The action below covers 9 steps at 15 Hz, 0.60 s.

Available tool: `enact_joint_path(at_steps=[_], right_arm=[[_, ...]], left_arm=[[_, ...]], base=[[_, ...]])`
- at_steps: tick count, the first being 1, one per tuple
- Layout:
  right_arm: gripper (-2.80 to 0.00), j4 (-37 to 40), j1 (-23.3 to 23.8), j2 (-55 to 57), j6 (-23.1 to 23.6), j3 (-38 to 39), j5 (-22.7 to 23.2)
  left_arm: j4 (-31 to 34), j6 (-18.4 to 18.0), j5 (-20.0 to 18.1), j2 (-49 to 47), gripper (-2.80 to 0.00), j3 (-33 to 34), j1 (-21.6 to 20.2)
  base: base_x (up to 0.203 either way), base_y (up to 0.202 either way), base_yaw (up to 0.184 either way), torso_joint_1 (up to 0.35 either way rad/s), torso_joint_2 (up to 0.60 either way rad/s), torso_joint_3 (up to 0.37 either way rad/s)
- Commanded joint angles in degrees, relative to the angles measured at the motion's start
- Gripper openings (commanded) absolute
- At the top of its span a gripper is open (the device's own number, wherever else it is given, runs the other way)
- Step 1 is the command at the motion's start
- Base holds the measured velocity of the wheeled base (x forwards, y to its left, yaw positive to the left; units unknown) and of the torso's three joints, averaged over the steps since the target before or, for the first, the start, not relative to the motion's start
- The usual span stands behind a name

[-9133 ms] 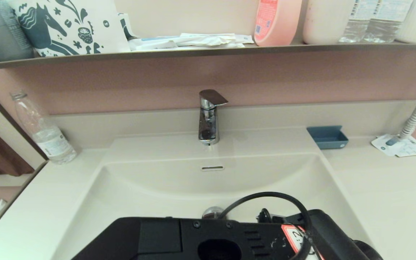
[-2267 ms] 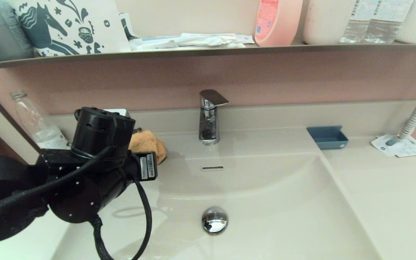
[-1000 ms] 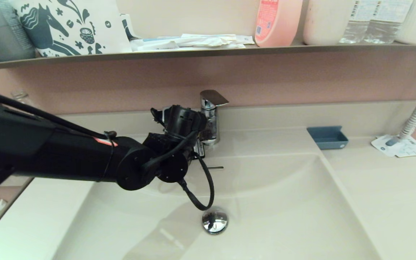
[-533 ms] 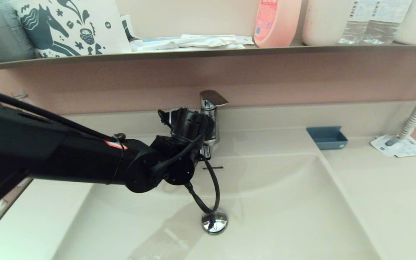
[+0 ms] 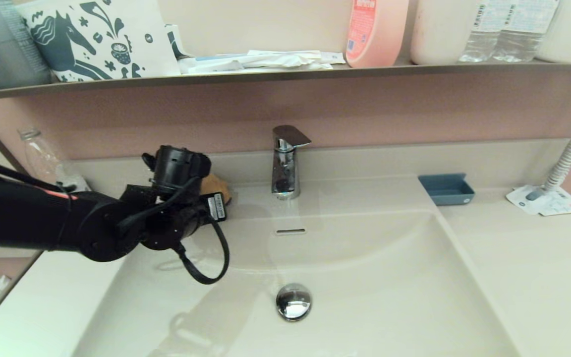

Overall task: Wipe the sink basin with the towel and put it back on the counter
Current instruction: Wipe the sink

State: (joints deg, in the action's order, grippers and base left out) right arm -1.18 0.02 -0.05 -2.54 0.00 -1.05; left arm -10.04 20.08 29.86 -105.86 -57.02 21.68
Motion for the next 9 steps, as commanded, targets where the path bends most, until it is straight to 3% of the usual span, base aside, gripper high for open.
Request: enact_joint_path(at_steps=[1, 5, 7, 9], right_arm=[[-2.80, 0.0, 0.0, 0.0, 0.0, 0.0, 0.0], [-2.80, 0.0, 0.0, 0.0, 0.0, 0.0, 0.0], [-2.80, 0.0, 0.0, 0.0, 0.0, 0.0, 0.0], [-2.80, 0.0, 0.0, 0.0, 0.0, 0.0, 0.0]], left_arm=[[0.4, -0.5, -1.2, 1.7, -2.80, 1.3, -3.9], [0.3, -2.8, -4.4, 3.4, -2.80, 3.4, -8.6], [0.1, -2.8, -4.4, 3.2, -2.80, 3.0, -8.3], [0.1, -2.6, -4.1, 2.5, -2.80, 0.8, -4.8]], base=[[0.000, 0.000, 0.000, 0.000, 0.00, 0.000], [0.000, 0.000, 0.000, 0.000, 0.00, 0.000], [0.000, 0.000, 0.000, 0.000, 0.00, 0.000], [0.000, 0.000, 0.000, 0.000, 0.00, 0.000]])
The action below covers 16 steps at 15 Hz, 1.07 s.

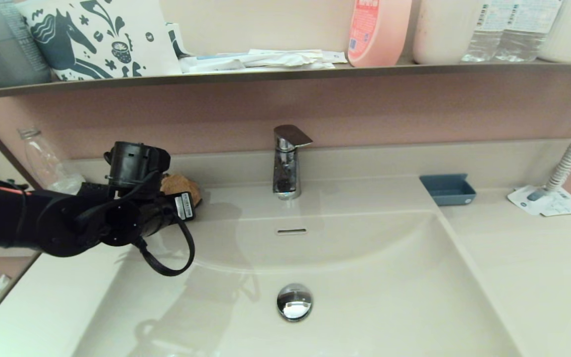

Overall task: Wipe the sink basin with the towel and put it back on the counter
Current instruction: Wipe the sink

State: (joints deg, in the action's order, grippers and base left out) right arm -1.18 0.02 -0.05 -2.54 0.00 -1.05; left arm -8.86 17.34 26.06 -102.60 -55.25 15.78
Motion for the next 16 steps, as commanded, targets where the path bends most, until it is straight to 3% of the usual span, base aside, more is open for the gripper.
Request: enact_joint_path(at_steps=[1, 6, 12, 16], right_arm=[[-2.80, 0.0, 0.0, 0.0, 0.0, 0.0, 0.0], [-2.80, 0.0, 0.1, 0.0, 0.0, 0.0, 0.0], [-2.80, 0.0, 0.0, 0.0, 0.0, 0.0, 0.0], [-2.80, 0.0, 0.0, 0.0, 0.0, 0.0, 0.0]], left_arm=[[-1.0, 0.3, 0.3, -1.5, -2.80, -2.1, 3.1], [-0.8, 2.3, 6.3, -7.9, -2.80, -8.1, 13.7], [-0.2, 4.7, 12.8, -9.7, -2.80, -11.4, 22.2], [6.9, 11.1, 13.3, -8.2, -2.80, -10.8, 25.8]], base=[[0.000, 0.000, 0.000, 0.000, 0.00, 0.000], [0.000, 0.000, 0.000, 0.000, 0.00, 0.000], [0.000, 0.000, 0.000, 0.000, 0.00, 0.000], [0.000, 0.000, 0.000, 0.000, 0.00, 0.000]])
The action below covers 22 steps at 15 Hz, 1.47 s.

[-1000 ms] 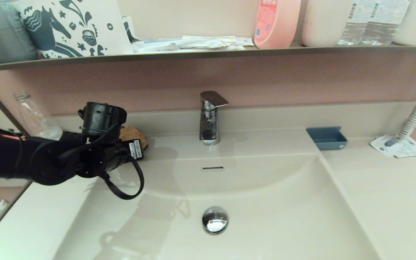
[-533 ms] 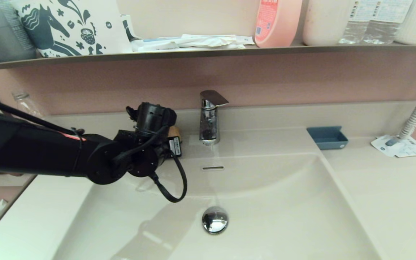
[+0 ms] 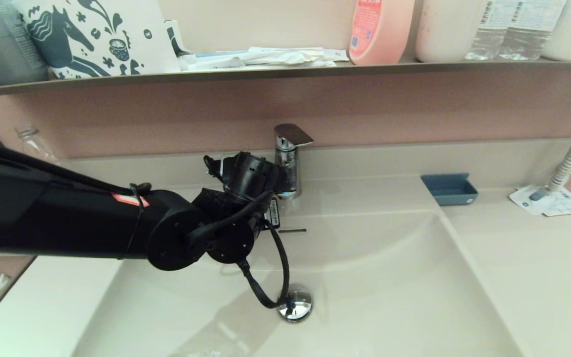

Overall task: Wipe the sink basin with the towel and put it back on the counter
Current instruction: Wipe the sink

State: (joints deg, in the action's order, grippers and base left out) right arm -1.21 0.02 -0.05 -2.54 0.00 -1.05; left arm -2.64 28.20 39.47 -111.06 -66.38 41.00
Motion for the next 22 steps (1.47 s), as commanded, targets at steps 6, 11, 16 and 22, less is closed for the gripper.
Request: enact_joint_path(at_steps=[6, 11, 16, 22], right_arm=[[-2.80, 0.0, 0.0, 0.0, 0.0, 0.0, 0.0], [-2.80, 0.0, 0.0, 0.0, 0.0, 0.0, 0.0], [-2.80, 0.0, 0.0, 0.0, 0.0, 0.0, 0.0], [-2.80, 0.0, 0.1, 0.0, 0.0, 0.0, 0.0]], left_arm=[[4.7, 4.9, -0.2, 2.5, -2.80, 3.6, -2.4], [4.8, 4.1, -6.6, 10.1, -2.80, 9.4, -10.0], [4.4, -1.9, -10.9, 13.3, -2.80, 10.2, -19.6], [4.6, -9.3, -12.9, 14.5, -2.80, 3.1, -26.0]], base=[[0.000, 0.000, 0.000, 0.000, 0.00, 0.000], [0.000, 0.000, 0.000, 0.000, 0.00, 0.000], [0.000, 0.000, 0.000, 0.000, 0.00, 0.000], [0.000, 0.000, 0.000, 0.000, 0.00, 0.000]])
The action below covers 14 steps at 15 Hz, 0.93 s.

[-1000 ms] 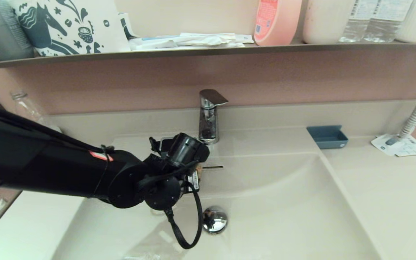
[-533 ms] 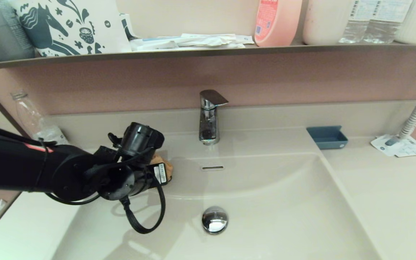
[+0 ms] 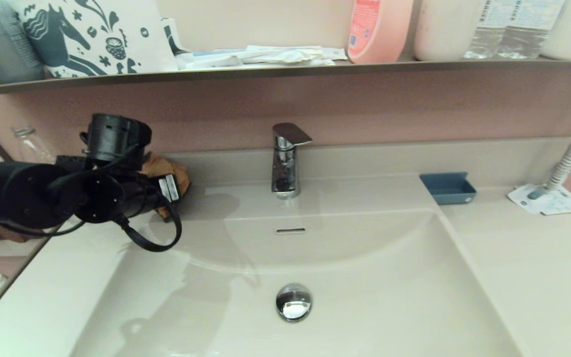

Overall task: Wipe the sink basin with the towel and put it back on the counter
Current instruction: Wipe the sink

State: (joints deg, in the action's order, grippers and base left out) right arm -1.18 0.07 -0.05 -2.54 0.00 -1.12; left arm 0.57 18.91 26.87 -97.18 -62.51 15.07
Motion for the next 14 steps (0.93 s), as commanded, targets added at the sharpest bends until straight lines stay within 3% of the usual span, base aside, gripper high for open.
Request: enact_joint_path(at_steps=[1, 5, 8, 10, 14], right_arm=[[-2.80, 0.0, 0.0, 0.0, 0.0, 0.0, 0.1], [-2.80, 0.0, -0.1, 0.0, 0.0, 0.0, 0.1], [-2.80, 0.0, 0.0, 0.0, 0.0, 0.0, 0.1], [-2.80, 0.0, 0.0, 0.0, 0.0, 0.0, 0.1], [-2.80, 0.0, 0.0, 0.0, 0.0, 0.0, 0.1]], left_arm=[[1.4, 0.0, -0.3, 0.2, -2.80, -1.5, 0.0], [1.0, 0.9, -1.5, -4.0, -2.80, -1.2, 0.3], [-1.8, 4.7, -2.1, -9.6, -2.80, -1.3, 1.7], [-7.0, 5.7, -0.8, -12.1, -2.80, -1.5, 5.5], [-6.4, 7.2, 3.7, -15.3, -2.80, -7.6, 13.7]], base=[[0.000, 0.000, 0.000, 0.000, 0.00, 0.000], [0.000, 0.000, 0.000, 0.000, 0.00, 0.000], [0.000, 0.000, 0.000, 0.000, 0.00, 0.000], [0.000, 0.000, 0.000, 0.000, 0.00, 0.000], [0.000, 0.000, 0.000, 0.000, 0.00, 0.000]])
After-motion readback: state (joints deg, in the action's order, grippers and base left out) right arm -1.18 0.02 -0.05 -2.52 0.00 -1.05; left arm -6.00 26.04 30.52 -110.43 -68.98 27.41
